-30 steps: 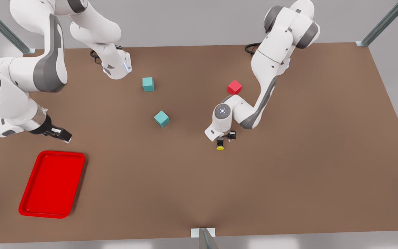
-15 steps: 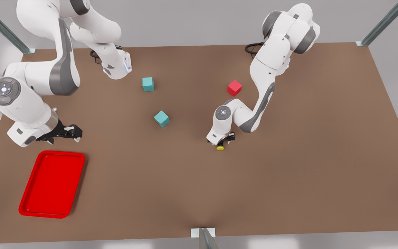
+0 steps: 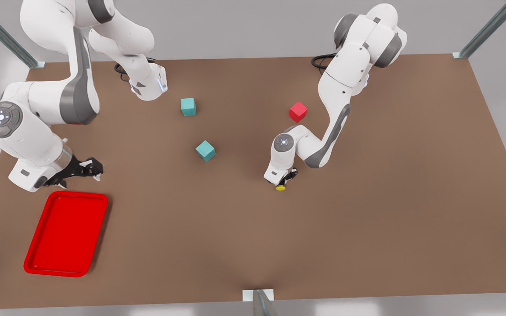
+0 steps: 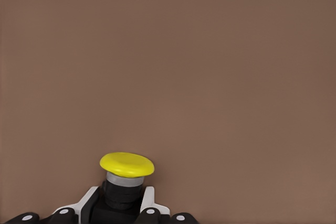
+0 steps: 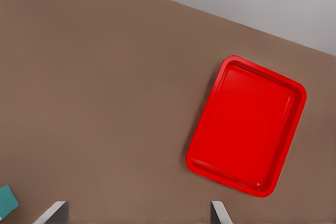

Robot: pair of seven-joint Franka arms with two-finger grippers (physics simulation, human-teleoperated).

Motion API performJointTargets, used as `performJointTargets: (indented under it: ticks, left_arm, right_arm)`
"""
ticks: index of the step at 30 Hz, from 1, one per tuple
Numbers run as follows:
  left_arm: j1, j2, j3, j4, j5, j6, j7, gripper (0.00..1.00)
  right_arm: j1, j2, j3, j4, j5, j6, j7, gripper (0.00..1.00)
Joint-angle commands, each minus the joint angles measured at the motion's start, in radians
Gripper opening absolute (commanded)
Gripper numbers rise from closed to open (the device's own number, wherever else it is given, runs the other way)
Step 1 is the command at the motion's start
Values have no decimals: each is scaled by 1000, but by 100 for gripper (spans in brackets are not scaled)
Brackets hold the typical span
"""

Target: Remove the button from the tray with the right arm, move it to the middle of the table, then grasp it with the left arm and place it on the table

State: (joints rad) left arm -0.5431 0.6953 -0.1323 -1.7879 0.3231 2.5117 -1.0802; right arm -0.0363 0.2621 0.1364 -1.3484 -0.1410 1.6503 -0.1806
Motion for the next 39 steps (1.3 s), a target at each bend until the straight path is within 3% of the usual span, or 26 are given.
performJointTargets:
  ticks: [1, 9, 12, 15, 17, 19, 23, 31, 37, 39]
  left_arm:
    - [0, 0, -1, 2, -4, -4, -84, 42]
    - [0, 0, -1, 88, -4, -123, -84, 39]
    - [0, 3, 3, 183, -6, -257, -112, 39]
    - [-35, 6, 82, 208, 22, -280, -271, 39]
    - [-26, 24, 88, 226, 201, -329, -528, 39]
    - [-25, 49, 88, 228, 405, -522, -783, 40]
    - [-40, 49, 192, 266, 418, -754, -1099, 42]
    - [-89, 211, 200, 265, 744, -1057, -1728, 41]
    - [-106, 257, 200, 266, 783, -1067, -1811, 41]
    - [-106, 273, 200, 266, 803, -984, -1827, 41]
  right_arm:
    - [9, 0, 0, 3, 1, -1, -123, 100]
    - [-1, 0, 0, 3, 0, -1, -119, 100]
    - [1, 0, 2, 3, -2, -1, -117, 100]
    - [9, 0, 2, 3, -2, -1, -117, 100]
    - [7, 0, 2, 3, -2, -1, -117, 100]
    - [6, 0, 2, 3, -5, -1, -117, 100]
    - [1, 0, 2, 3, 0, -1, -119, 100]
    - [6, 0, 2, 3, -3, -1, -119, 100]
    - [16, 2, 3, -1, 0, -1, -117, 100]
    - [16, 5, 3, -1, 0, -1, -117, 100]
